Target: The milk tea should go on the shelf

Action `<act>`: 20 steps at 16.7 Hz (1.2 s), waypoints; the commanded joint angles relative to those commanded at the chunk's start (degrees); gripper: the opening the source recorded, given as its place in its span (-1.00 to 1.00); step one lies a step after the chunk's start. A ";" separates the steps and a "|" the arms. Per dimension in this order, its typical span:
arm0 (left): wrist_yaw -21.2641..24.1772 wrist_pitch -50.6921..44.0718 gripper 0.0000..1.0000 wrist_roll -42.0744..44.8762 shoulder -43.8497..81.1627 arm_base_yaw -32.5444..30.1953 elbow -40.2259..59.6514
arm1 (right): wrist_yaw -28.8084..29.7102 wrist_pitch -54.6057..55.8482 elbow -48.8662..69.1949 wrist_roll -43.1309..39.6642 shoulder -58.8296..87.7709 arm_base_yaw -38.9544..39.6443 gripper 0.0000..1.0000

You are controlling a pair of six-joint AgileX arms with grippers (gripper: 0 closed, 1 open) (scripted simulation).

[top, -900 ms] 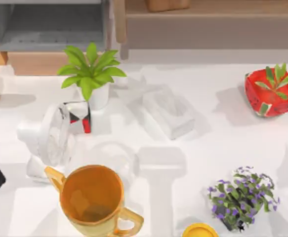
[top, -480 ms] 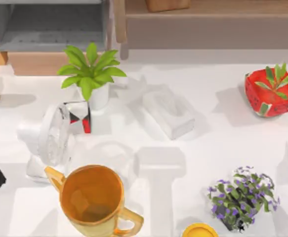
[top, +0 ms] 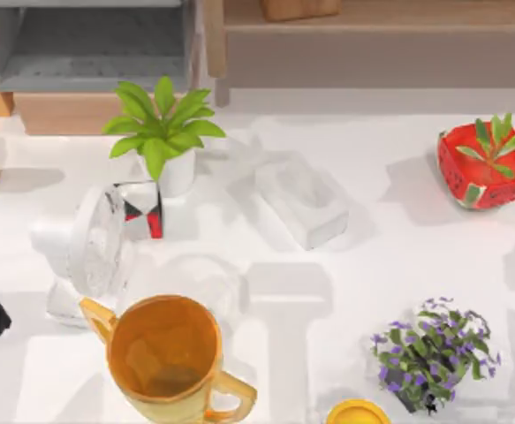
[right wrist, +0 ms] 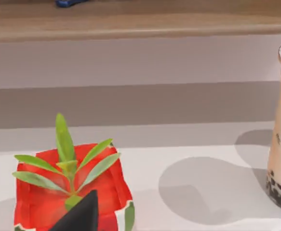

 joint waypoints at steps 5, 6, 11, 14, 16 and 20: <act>0.00 0.00 1.00 0.00 0.00 0.00 0.00 | -6.13 19.95 7.06 -0.06 26.82 -6.58 1.00; 0.00 0.00 1.00 0.00 0.00 0.00 0.00 | -7.38 24.15 8.64 -0.11 32.12 -7.91 1.00; 0.00 0.00 1.00 0.00 0.00 0.00 0.00 | -13.31 44.36 16.43 -0.43 56.60 -14.13 1.00; 0.00 0.00 1.00 0.00 0.00 0.00 0.00 | -16.30 54.67 20.57 -0.55 68.66 -17.19 1.00; 0.00 0.00 1.00 0.00 0.00 0.00 0.00 | -17.88 60.15 22.78 -0.57 75.03 -18.81 1.00; 0.00 0.00 1.00 0.00 0.00 0.00 0.00 | -19.84 66.95 25.19 -0.53 83.02 -20.97 1.00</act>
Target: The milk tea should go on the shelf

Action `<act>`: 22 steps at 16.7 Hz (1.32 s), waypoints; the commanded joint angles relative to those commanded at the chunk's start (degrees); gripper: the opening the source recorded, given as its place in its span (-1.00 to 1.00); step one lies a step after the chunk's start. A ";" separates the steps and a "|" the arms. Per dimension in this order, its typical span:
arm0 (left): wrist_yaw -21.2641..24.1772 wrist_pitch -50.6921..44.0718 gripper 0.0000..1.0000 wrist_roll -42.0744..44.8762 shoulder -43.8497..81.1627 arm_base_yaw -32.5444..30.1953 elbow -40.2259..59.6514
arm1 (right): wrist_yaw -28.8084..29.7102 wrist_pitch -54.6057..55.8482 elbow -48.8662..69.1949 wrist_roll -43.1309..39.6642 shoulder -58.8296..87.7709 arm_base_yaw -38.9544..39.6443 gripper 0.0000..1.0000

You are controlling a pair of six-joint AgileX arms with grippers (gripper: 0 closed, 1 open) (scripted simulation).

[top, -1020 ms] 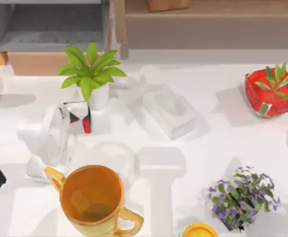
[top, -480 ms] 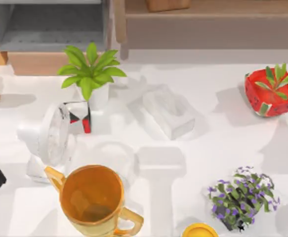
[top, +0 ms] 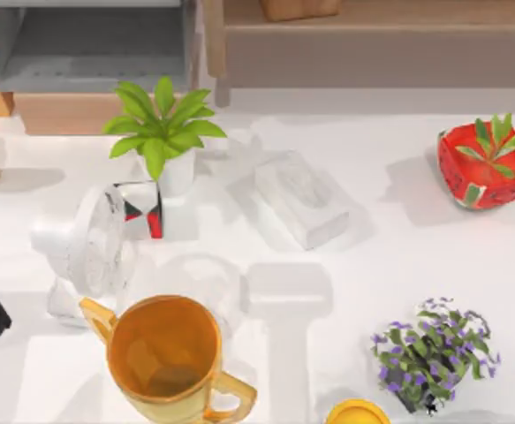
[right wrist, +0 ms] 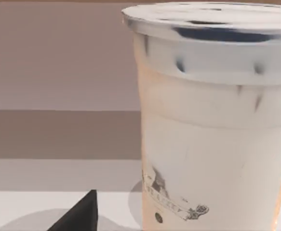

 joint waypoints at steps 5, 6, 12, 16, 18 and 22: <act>0.00 0.00 1.00 0.00 0.00 0.00 0.00 | -0.24 0.83 0.19 0.01 0.99 -0.31 1.00; 0.00 0.00 1.00 0.00 0.00 0.00 0.00 | -0.15 0.70 -0.01 0.01 0.85 -0.03 1.00; 0.00 0.00 1.00 0.00 0.00 0.00 0.00 | -0.04 -2.92 6.89 -0.06 3.98 -0.12 1.00; 0.00 0.00 1.00 0.00 0.00 0.00 0.00 | 2.92 -8.43 14.03 -0.08 5.65 2.79 1.00; 0.00 0.00 1.00 0.00 0.00 0.00 0.00 | 5.09 -10.95 16.80 -0.09 5.90 4.95 1.00; 0.00 0.00 1.00 0.00 0.00 0.00 0.00 | 6.04 -11.93 17.83 -0.10 6.00 5.91 1.00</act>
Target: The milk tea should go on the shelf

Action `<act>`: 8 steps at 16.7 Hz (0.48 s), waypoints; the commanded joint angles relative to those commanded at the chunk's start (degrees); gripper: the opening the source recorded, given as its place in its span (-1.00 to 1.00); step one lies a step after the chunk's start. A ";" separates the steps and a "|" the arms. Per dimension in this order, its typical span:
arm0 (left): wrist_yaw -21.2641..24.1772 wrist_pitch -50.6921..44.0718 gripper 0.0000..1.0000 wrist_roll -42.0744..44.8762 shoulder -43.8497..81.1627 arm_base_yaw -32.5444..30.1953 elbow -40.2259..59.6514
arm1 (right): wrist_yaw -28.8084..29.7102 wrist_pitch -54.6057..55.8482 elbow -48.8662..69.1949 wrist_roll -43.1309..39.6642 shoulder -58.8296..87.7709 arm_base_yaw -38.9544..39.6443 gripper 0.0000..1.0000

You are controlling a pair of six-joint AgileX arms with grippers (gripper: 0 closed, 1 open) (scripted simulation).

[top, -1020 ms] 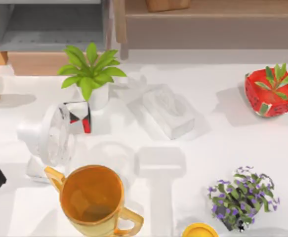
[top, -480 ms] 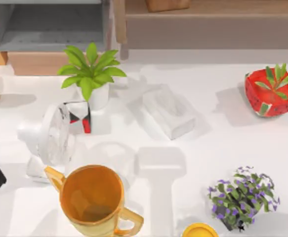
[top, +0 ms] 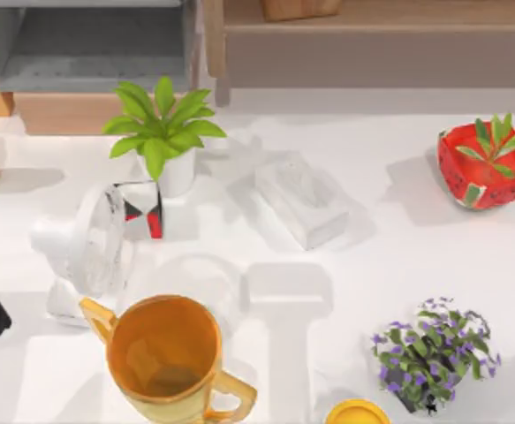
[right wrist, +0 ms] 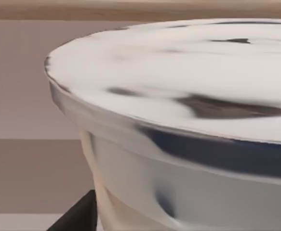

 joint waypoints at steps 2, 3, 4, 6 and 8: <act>0.00 0.00 1.00 0.00 0.00 0.00 0.00 | 0.00 0.00 0.00 0.00 0.00 0.00 0.85; 0.00 0.00 1.00 0.00 0.00 0.00 0.00 | 0.00 0.00 0.00 0.00 0.00 0.00 0.70; 0.00 0.00 1.00 0.00 0.00 0.00 0.00 | 0.00 0.00 0.00 0.00 0.00 0.00 0.55; 0.00 0.00 1.00 0.00 0.00 0.00 0.00 | 0.00 0.00 0.00 0.00 0.00 0.00 0.25; 0.00 0.00 1.00 0.00 0.00 0.00 0.00 | 0.00 0.00 0.00 0.00 0.00 0.00 -0.06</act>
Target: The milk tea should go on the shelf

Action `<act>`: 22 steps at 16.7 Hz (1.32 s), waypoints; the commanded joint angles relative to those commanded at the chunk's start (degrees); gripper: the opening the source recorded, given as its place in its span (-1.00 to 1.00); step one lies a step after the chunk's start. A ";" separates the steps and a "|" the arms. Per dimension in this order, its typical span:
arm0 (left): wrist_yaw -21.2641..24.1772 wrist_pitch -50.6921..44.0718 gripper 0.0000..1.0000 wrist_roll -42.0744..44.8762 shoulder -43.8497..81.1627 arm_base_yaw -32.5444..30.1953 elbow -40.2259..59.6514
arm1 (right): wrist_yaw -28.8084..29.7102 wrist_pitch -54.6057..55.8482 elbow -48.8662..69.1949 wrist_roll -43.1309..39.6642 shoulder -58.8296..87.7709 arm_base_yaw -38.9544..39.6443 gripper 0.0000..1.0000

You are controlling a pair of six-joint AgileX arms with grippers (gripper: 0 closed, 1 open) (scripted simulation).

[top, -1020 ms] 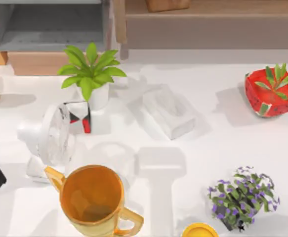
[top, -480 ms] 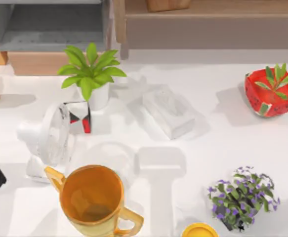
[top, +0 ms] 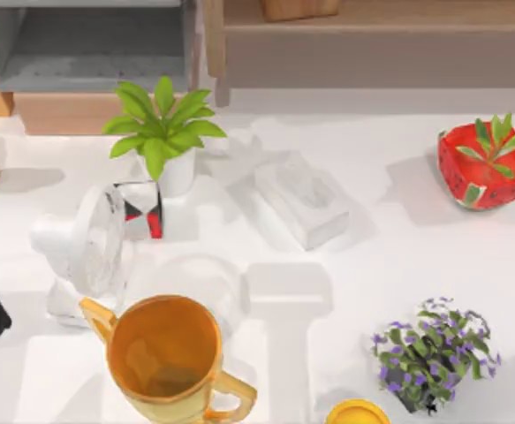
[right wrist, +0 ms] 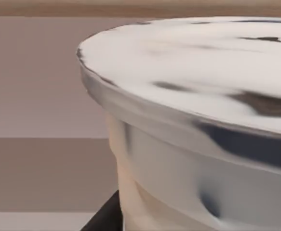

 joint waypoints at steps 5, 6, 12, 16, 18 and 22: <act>0.00 0.00 1.00 0.00 0.00 0.00 0.00 | 0.00 0.00 0.00 0.00 0.00 0.00 -0.81; 0.00 0.00 1.00 0.00 0.00 0.00 0.00 | 0.00 0.00 0.00 0.00 0.00 0.00 -0.96; 0.00 0.00 1.00 0.00 0.00 0.00 0.00 | 0.00 0.00 0.00 0.00 0.00 0.00 -1.00; 0.00 0.00 1.00 0.00 0.00 0.00 0.00 | 0.00 -0.13 -0.07 0.07 -0.27 -0.13 -1.00; 0.00 0.00 1.00 0.00 0.00 0.00 0.00 | -0.01 -1.02 -0.23 0.08 -1.32 -0.13 -1.00; 0.00 0.00 1.00 0.00 0.00 0.00 0.00 | -0.02 -1.88 -0.37 0.09 -2.33 -0.13 -1.00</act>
